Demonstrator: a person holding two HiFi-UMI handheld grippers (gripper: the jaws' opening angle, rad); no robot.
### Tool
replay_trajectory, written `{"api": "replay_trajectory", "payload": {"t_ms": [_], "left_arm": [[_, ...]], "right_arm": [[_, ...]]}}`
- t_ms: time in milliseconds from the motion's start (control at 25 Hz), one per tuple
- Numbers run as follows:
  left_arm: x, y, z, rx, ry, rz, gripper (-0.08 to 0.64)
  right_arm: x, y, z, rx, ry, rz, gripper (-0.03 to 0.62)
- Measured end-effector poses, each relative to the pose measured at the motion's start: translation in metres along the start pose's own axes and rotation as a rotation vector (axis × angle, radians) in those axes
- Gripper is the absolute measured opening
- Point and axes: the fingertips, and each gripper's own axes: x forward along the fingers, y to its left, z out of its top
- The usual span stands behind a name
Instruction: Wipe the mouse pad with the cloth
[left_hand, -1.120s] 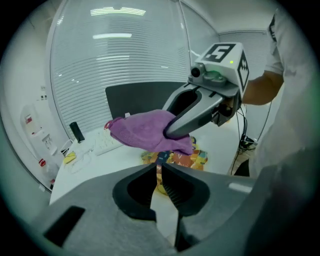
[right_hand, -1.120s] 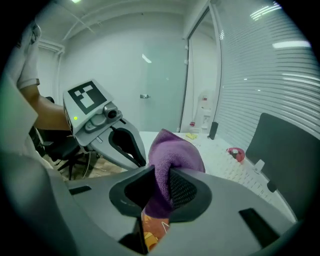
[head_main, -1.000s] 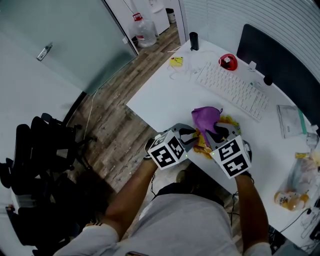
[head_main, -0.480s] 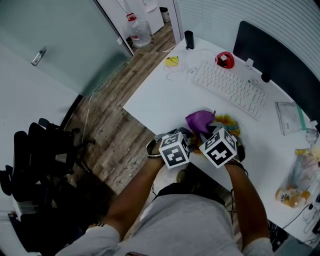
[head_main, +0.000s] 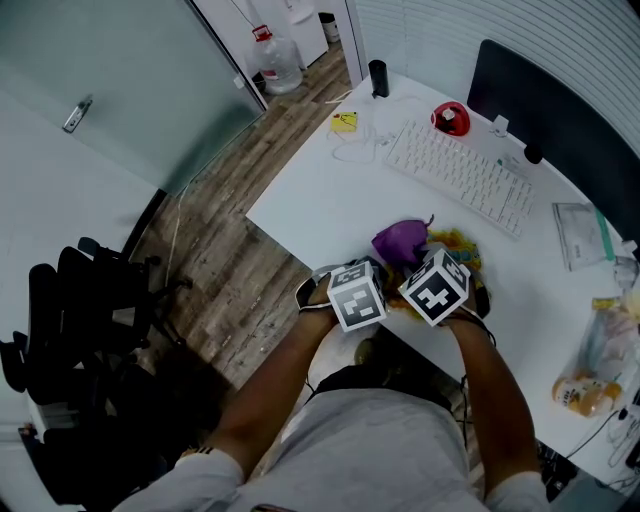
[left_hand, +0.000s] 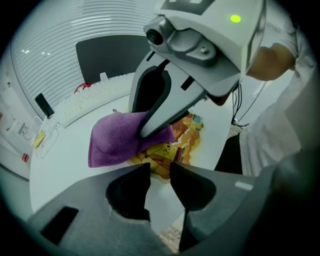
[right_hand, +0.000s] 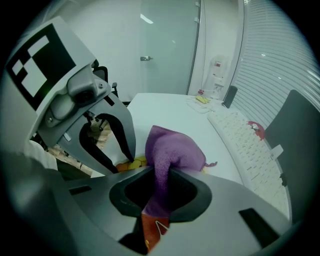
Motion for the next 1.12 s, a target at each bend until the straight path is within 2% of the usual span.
{"api": "replay_trajectory", "payload": {"t_ms": [320, 560, 920, 1120], "left_arm": [[0.0, 0.001, 0.001, -0.022, 0.013, -0.035, 0.133], [0.027, 0.014, -0.016, -0.021, 0.004, -0.014, 0.133], [0.004, 0.0, -0.003, -0.053, 0.002, -0.049, 0.133], [0.002, 0.002, -0.001, -0.05, -0.009, -0.036, 0.133]], "right_arm": [[-0.008, -0.021, -0.023, 0.057, 0.018, -0.026, 0.071], [-0.025, -0.047, -0.054, 0.124, 0.033, -0.075, 0.071], [-0.051, -0.076, -0.107, 0.246, 0.066, -0.151, 0.071], [-0.068, -0.066, -0.099, 0.255, 0.03, -0.161, 0.071]]}}
